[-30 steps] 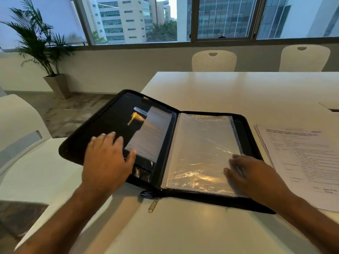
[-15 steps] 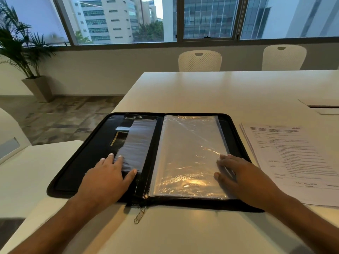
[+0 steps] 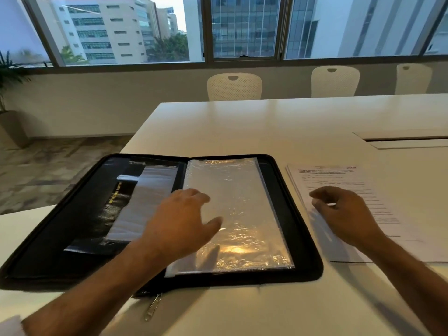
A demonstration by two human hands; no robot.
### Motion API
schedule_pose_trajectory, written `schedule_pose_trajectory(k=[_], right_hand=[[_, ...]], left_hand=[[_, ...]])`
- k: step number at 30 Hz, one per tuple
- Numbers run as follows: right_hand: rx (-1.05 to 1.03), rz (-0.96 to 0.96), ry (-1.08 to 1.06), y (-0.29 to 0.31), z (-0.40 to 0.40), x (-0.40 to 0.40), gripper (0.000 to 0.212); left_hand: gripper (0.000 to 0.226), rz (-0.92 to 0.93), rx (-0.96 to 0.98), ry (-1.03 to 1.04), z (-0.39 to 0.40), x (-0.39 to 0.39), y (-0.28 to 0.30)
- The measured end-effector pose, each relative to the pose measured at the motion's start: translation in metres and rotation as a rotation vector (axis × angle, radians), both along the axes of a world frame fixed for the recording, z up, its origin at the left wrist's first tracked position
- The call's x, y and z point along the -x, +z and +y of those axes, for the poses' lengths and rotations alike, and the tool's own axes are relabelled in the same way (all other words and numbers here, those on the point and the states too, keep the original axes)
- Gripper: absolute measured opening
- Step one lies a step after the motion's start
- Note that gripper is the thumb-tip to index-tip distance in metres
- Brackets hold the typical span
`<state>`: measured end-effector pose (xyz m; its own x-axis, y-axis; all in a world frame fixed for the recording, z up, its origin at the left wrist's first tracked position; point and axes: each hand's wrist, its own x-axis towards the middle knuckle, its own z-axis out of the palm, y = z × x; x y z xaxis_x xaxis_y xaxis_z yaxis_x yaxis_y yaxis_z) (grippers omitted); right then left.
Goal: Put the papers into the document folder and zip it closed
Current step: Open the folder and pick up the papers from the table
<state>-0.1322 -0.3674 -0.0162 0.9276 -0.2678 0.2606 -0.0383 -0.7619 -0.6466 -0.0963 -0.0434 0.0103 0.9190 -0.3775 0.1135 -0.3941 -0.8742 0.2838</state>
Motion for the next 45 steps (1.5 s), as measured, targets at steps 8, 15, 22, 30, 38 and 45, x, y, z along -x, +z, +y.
schedule_pose_trajectory(k=[8,15,22,30,38,45], right_hand=[[0.07,0.031,-0.312,-0.006,-0.066,0.0,0.022],[0.197,0.325,-0.518,-0.011,-0.11,-0.004,0.044],[0.21,0.449,-0.707,-0.012,-0.112,-0.018,0.056],[0.069,0.47,-0.706,-0.012,-0.12,-0.023,0.066],[0.015,0.482,-0.617,-0.008,-0.125,-0.025,0.064],[-0.012,0.438,-0.614,-0.009,-0.112,-0.023,0.071]], left_hand=[[0.046,0.198,0.296,-0.167,-0.112,-0.009,0.019],[0.018,0.446,0.422,-0.198,-0.191,-0.01,0.011],[0.04,0.521,0.2,-0.31,-0.219,-0.007,0.004],[0.035,0.523,0.36,-0.216,-0.225,-0.006,0.002],[0.04,0.81,0.937,0.195,-0.226,-0.009,0.007],[0.021,0.946,1.031,0.305,-0.231,-0.009,0.004]])
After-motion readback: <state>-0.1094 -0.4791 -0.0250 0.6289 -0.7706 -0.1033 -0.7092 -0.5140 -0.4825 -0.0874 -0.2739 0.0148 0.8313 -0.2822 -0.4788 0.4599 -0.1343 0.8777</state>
